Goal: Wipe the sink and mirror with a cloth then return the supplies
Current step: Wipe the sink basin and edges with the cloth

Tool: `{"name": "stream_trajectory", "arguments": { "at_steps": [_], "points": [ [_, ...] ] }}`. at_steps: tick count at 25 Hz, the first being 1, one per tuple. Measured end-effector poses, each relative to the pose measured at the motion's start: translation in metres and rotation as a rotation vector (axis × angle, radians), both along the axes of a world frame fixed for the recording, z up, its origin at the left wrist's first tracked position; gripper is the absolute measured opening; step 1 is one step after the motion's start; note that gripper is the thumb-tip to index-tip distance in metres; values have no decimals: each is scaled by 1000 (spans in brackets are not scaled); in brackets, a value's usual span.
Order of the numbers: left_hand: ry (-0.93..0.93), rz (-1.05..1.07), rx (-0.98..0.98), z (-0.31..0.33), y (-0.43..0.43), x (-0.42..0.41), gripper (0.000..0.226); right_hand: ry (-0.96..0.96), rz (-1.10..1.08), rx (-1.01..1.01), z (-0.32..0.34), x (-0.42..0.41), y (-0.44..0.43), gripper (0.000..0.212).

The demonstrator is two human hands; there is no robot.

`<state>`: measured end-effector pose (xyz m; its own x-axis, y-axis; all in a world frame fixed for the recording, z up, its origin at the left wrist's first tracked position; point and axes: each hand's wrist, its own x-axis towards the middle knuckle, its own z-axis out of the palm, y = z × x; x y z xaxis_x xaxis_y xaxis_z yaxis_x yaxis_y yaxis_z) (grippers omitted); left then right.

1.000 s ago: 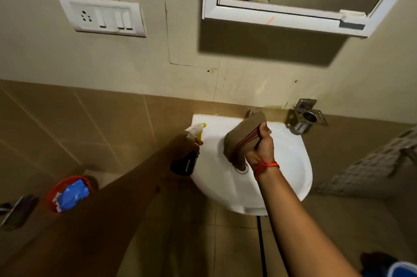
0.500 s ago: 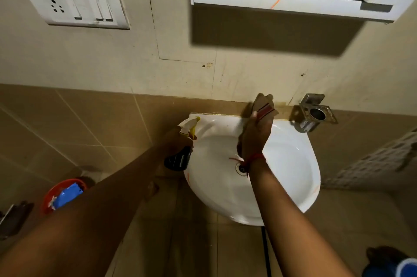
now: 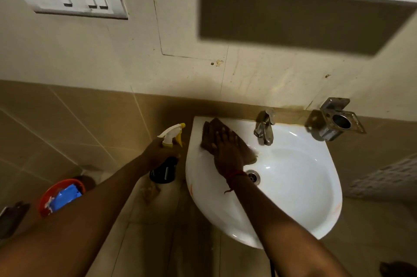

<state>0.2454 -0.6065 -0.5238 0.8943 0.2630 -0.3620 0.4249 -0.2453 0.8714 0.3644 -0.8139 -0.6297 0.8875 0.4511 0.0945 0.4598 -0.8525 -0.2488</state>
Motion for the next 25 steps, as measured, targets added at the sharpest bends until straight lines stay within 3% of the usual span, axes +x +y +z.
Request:
{"name": "stream_trajectory", "arguments": {
  "at_steps": [2, 6, 9, 11, 15, 18, 22, 25],
  "points": [
    [-10, -4, -11, -2, 3, 4, 21, 74, -93, 24, -8, 1, 9, 60],
    [9, -3, 16, -1, 7, 9, 27, 125, -531, 123, -2, 33, -2, 68],
    [-6, -16, -18, -4, 12, 3, 23, 105, -634, 94, 3, 47, 15, 70],
    [-5, -7, -49, -8, 18, 0, 22, 131, -453, 61, 8, 40, 46, 65],
    [6, 15, 22, -12, 19, -2, 21, 112, 257, -62, 6, -13, 85, 59],
    [0, 4, 38, -15, 15, -2, 19, 150, 380, -86, 14, 23, 61, 52],
    [-4, -37, 2, -16, 11, -9, 26, -19, -176, 56, -2, 48, -25, 59],
    [-7, -59, -6, -18, 20, -23, 29, 75, -453, 152, -7, 35, -20, 61]
  ]
}}
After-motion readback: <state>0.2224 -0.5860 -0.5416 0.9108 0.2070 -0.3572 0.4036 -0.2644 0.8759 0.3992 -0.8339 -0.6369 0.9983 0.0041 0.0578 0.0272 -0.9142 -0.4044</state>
